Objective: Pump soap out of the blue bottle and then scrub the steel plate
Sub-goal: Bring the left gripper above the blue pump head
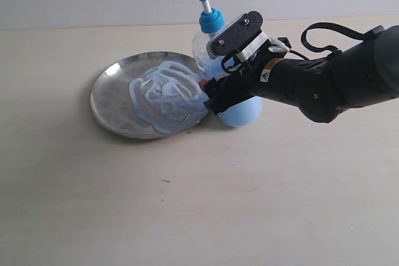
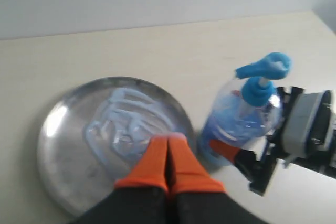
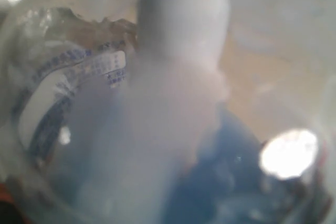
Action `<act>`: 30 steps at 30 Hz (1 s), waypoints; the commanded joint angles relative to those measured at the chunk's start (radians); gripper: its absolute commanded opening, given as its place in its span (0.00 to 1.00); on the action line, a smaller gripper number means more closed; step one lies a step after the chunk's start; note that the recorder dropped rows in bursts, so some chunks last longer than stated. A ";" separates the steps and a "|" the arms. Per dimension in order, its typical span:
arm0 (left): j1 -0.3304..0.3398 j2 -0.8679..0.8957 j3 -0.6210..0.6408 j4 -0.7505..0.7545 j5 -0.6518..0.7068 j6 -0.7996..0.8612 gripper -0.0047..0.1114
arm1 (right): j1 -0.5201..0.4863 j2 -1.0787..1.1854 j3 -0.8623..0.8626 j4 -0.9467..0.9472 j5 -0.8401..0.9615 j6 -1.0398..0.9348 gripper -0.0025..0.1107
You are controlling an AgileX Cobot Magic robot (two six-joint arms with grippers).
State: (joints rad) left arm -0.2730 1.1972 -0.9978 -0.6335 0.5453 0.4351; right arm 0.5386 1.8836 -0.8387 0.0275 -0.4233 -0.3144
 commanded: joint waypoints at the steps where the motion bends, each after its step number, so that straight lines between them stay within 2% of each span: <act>1: -0.007 0.138 -0.155 -0.269 0.165 0.234 0.04 | -0.005 -0.019 -0.018 -0.012 -0.093 -0.007 0.02; 6: -0.007 0.289 -0.287 -0.408 0.279 0.352 0.04 | -0.005 -0.019 -0.018 -0.012 -0.093 -0.007 0.02; 14: -0.007 0.455 -0.451 -0.431 0.372 0.354 0.04 | -0.005 -0.019 -0.018 -0.012 -0.095 -0.007 0.02; 20: -0.016 0.514 -0.506 -0.422 0.372 0.357 0.04 | -0.005 -0.019 -0.018 -0.008 -0.095 -0.007 0.02; 30: -0.112 0.555 -0.509 -0.409 0.280 0.428 0.04 | -0.005 -0.019 -0.018 -0.008 -0.095 -0.007 0.02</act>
State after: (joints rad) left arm -0.3636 1.7382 -1.4991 -1.0433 0.8554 0.8446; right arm 0.5386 1.8836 -0.8387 0.0275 -0.4233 -0.3164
